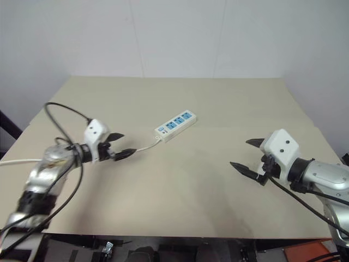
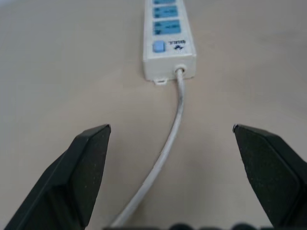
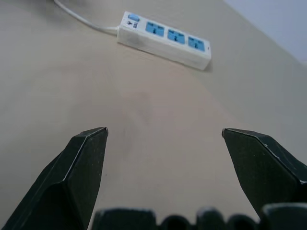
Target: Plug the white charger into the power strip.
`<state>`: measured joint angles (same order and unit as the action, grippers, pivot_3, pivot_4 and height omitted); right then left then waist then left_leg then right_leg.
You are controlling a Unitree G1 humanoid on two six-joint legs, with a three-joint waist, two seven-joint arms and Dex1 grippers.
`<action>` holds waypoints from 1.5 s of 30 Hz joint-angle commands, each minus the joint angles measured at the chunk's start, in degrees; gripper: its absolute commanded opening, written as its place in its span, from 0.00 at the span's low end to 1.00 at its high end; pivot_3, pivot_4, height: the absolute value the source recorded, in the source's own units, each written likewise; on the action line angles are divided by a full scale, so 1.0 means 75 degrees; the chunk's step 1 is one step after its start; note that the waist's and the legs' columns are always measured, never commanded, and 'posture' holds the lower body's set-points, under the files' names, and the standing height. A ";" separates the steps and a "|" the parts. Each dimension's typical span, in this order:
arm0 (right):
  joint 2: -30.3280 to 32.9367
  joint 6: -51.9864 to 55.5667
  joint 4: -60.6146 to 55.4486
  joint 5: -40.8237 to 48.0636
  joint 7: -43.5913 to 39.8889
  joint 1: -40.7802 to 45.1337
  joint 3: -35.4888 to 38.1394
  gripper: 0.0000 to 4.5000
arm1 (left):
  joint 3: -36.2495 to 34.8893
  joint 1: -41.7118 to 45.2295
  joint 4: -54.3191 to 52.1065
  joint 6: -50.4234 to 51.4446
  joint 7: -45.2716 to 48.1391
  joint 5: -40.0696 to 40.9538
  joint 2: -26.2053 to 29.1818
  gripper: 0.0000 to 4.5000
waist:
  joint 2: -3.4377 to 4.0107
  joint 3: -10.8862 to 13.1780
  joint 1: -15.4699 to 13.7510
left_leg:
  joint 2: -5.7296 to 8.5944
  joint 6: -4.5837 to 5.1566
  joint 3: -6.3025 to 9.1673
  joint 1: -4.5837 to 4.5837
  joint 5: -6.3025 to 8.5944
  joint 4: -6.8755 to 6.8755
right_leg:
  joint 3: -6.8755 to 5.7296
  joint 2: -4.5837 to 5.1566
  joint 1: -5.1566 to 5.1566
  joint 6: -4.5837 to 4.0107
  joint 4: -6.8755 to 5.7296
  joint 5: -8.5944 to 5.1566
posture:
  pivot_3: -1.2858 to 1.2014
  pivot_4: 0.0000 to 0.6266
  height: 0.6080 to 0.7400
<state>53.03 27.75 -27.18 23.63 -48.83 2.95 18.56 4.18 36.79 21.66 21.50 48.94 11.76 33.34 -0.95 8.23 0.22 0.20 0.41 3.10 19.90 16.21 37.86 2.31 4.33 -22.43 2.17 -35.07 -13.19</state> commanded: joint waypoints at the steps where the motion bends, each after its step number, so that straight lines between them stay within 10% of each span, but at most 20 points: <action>1: 0.0069 -0.0135 -0.0263 -0.0025 0.0039 0.0166 0.0052 1.00 | 0.0310 0.1112 0.1899 -0.0439 -0.0315 -0.0607 -0.0541 1.00 | -0.0003 0.0002 0.0000 | 0.0002 0.0000 0.0001 0.0004 0.0000 0.0001 | -0.0001 0.0000 -0.0002 0.0001 0.0001 0.0000 | 0.52 0.24 1.00; 6: 0.0016 -0.0006 -0.0606 0.0044 0.0158 0.0085 0.0145 1.00 | 0.0763 0.2243 0.4131 -0.1014 -0.0550 -0.1360 -0.1440 1.00 | -0.0004 0.0002 0.0068 | 0.0003 0.0007 0.0000 0.0021 0.0004 0.0002 | 0.0001 0.0001 -0.0007 0.0004 0.0001 -0.0001 | 0.52 0.24 1.00; 21: -0.0061 0.0066 -0.0958 0.0176 0.0262 -0.0258 0.0327 1.00 | 0.0722 0.2311 0.4923 -0.1662 0.0120 -0.1702 -0.1829 0.01 | -0.0004 0.0001 0.0074 | 0.0005 0.0008 0.0002 -0.0010 0.0005 0.0005 | 0.0005 0.0002 0.0018 0.0015 -0.0014 -0.0005 | 0.52 0.24 1.00; 37: -0.0281 0.0118 -0.0996 0.0116 0.0296 -0.0093 -0.0221 1.00 | -0.0351 -0.3164 -0.3778 0.0610 0.1282 -0.0091 0.0794 0.01 | 0.0005 -0.0003 0.0077 | -0.0009 0.0012 -0.0004 -0.0001 0.0008 -0.0003 | 0.0025 0.0011 -0.0012 0.0013 -0.0005 -0.0006 | 0.52 0.24 1.00; 45: -0.0274 0.0023 -0.0827 0.0136 0.0184 0.0122 -0.0340 1.00 | -0.1113 -0.3760 -0.4914 0.0686 0.0970 0.0872 0.0555 0.63 | 0.0005 -0.0002 0.0034 | -0.0012 0.0010 0.0000 -0.0014 0.0007 -0.0003 | 0.0007 0.0002 0.0005 0.0005 -0.0005 -0.0005 | 0.52 0.24 1.00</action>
<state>51.01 28.72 -32.53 23.91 -47.34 3.78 14.26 -0.75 9.01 -11.90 26.52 56.36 15.22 37.23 -0.91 8.21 0.47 0.12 0.49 3.10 19.83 16.26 37.84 2.37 4.36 -22.44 2.21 -35.11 -13.23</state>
